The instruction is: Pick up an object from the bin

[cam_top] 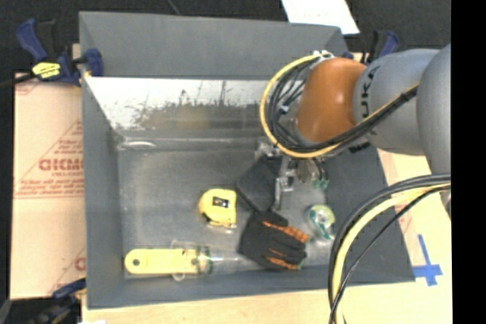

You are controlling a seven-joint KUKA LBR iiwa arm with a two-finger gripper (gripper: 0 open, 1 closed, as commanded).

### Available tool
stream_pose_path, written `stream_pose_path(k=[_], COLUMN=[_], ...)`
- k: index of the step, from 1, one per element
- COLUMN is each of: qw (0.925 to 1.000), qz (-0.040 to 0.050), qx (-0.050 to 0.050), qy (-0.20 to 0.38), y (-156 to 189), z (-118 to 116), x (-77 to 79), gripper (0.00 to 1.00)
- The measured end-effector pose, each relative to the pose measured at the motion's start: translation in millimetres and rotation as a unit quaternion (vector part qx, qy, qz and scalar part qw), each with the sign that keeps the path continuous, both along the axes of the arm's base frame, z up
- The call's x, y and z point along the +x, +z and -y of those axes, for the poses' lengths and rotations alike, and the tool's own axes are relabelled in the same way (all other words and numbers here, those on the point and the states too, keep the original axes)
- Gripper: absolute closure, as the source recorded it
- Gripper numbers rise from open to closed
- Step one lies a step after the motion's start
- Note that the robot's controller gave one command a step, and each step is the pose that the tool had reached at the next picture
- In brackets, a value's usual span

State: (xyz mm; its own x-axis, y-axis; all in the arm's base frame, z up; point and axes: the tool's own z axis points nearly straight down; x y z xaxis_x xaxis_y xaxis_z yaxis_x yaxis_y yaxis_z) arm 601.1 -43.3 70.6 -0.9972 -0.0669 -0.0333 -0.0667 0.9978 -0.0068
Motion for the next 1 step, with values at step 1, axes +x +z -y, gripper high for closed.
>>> stream_pose_path(k=[1], qw=[0.9993], qz=[-0.0022], qx=[0.001], qy=[0.038], y=[-2.6], z=[6.1], x=[8.5], gripper=[1.0])
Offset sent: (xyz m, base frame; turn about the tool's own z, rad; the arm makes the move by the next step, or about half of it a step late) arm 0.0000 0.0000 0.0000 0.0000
